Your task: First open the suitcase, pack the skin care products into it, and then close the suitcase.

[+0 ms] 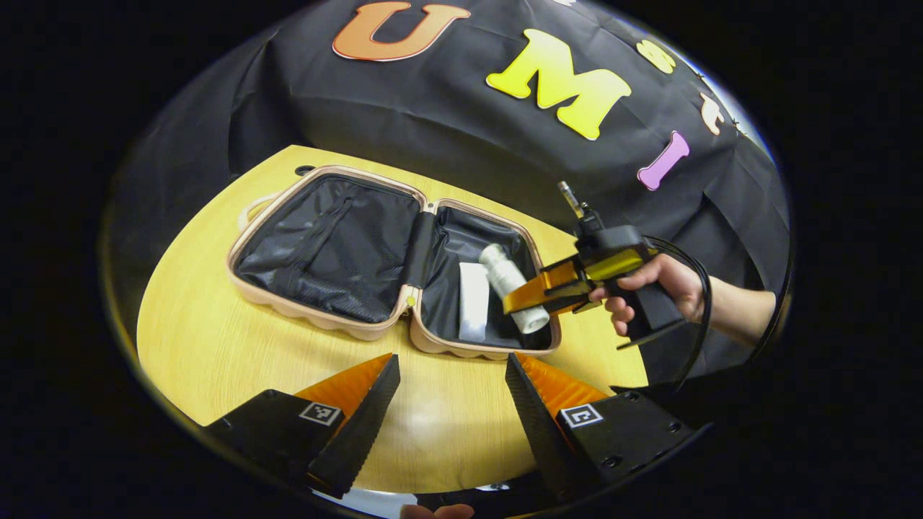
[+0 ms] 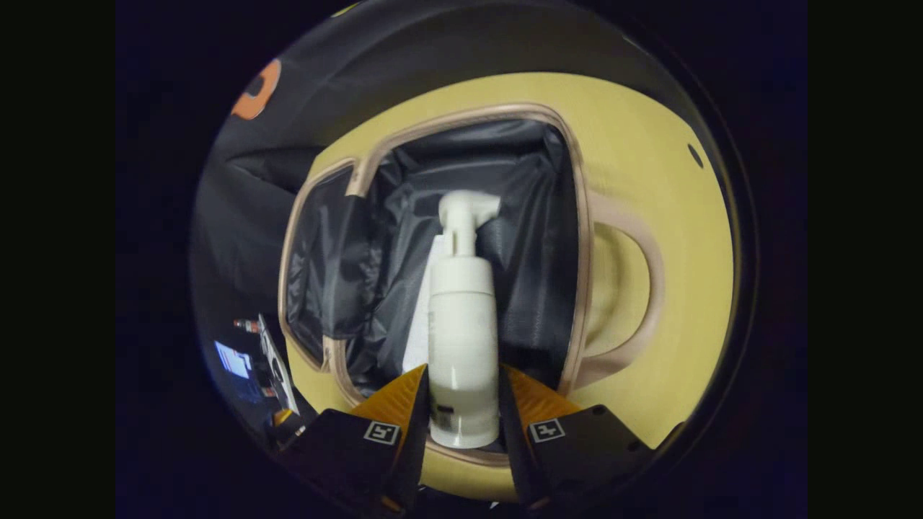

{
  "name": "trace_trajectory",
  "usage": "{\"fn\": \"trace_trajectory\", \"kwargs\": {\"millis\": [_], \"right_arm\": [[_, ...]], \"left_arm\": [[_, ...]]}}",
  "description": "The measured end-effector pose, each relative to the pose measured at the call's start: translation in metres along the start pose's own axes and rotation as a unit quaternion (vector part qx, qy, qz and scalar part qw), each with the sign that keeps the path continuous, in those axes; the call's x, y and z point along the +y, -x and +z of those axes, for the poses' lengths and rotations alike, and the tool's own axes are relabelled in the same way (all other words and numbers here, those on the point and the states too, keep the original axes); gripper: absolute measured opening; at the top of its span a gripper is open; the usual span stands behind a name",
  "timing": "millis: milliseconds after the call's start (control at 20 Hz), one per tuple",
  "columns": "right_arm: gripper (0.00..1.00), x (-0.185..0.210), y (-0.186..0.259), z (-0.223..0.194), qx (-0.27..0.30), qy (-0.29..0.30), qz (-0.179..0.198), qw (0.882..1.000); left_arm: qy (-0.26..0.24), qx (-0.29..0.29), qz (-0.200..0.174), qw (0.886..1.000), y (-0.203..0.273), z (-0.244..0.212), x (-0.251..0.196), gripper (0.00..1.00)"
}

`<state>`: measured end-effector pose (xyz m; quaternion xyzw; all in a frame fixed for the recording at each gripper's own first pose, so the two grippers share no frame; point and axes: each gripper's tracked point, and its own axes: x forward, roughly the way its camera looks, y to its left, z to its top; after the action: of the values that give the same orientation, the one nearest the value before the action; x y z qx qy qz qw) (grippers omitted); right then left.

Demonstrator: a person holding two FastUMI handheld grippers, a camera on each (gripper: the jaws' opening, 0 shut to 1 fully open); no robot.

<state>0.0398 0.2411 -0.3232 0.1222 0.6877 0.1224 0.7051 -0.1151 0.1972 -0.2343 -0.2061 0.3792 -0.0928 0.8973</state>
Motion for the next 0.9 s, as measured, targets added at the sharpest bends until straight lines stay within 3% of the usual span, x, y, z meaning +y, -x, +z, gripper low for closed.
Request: {"fn": "trace_trajectory", "kwargs": {"millis": [250, 350, 400, 450, 700, 800, 850, 900], "right_arm": [[0.45, -0.005, -0.005, 0.002, -0.03, -0.008, -0.037, 0.999], [0.48, -0.007, -0.01, 0.0, -0.033, 0.011, -0.058, 0.998], [0.45, -0.007, -0.012, 0.0, -0.035, 0.016, -0.064, 0.997], [0.49, -0.007, -0.013, 0.0, -0.037, 0.017, -0.067, 0.997], [0.52, -0.004, -0.013, -0.003, -0.035, 0.019, -0.069, 0.997], [0.55, -0.002, -0.007, -0.004, -0.043, 0.037, -0.069, 0.996], [0.64, -0.005, -0.002, -0.004, -0.05, 0.052, -0.075, 0.995], [0.61, -0.005, 0.006, -0.004, -0.062, 0.068, -0.076, 0.993]], "left_arm": [[0.045, -0.026, 0.005, 0.999, 0.011, 0.016, 0.021, 0.95], [0.046, -0.034, 0.011, 0.998, 0.014, 0.023, 0.03, 0.95], [0.042, -0.038, 0.015, 0.998, 0.012, 0.026, 0.033, 0.95], [0.036, -0.039, 0.019, 0.998, 0.013, 0.028, 0.037, 0.94], [0.02, -0.04, 0.029, 0.999, 0.011, 0.036, 0.046, 0.95], [0.019, -0.042, 0.033, 0.998, 0.011, 0.039, 0.052, 0.95], [0.019, -0.049, 0.038, 0.998, 0.013, 0.042, 0.058, 0.95], [0.018, -0.059, 0.046, 0.997, 0.014, 0.049, 0.065, 0.95]]}}
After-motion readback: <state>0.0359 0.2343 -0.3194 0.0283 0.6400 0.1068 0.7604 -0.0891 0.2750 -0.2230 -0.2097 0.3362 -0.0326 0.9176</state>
